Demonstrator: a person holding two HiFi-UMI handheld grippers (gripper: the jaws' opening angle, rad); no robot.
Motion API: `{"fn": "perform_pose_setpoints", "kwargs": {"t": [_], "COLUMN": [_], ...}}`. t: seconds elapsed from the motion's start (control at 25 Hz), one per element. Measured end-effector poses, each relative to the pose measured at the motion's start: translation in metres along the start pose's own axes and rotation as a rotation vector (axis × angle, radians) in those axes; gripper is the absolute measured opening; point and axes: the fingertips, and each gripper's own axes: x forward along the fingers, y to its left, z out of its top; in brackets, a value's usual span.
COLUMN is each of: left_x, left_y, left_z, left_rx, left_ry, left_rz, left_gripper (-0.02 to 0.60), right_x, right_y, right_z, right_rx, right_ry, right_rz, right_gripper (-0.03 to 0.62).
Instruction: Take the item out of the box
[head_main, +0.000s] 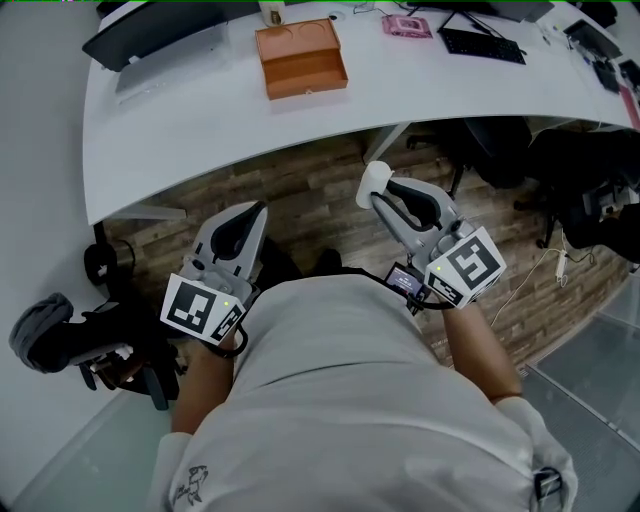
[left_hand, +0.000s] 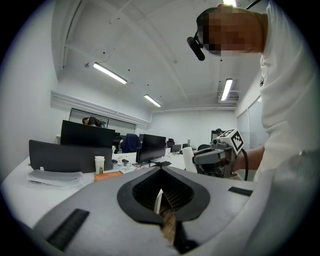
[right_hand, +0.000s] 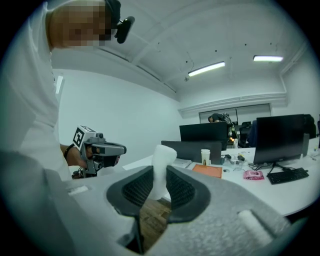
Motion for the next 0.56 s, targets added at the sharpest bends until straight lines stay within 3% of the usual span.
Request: {"fn": "perform_pose_setpoints", "kwargs": {"t": [0.56], "left_x": [-0.005], "left_y": [-0.022], "left_z": [-0.003], "left_rx": [0.002], "left_ry": [0.002], "left_rz": [-0.002], "left_gripper": [-0.003], "right_x": [-0.024], "right_y": [0.007], "right_z": [-0.001], "right_rx": [0.001], "right_ry": [-0.020], "right_rz": [-0.005], "right_gripper": [0.083]}}
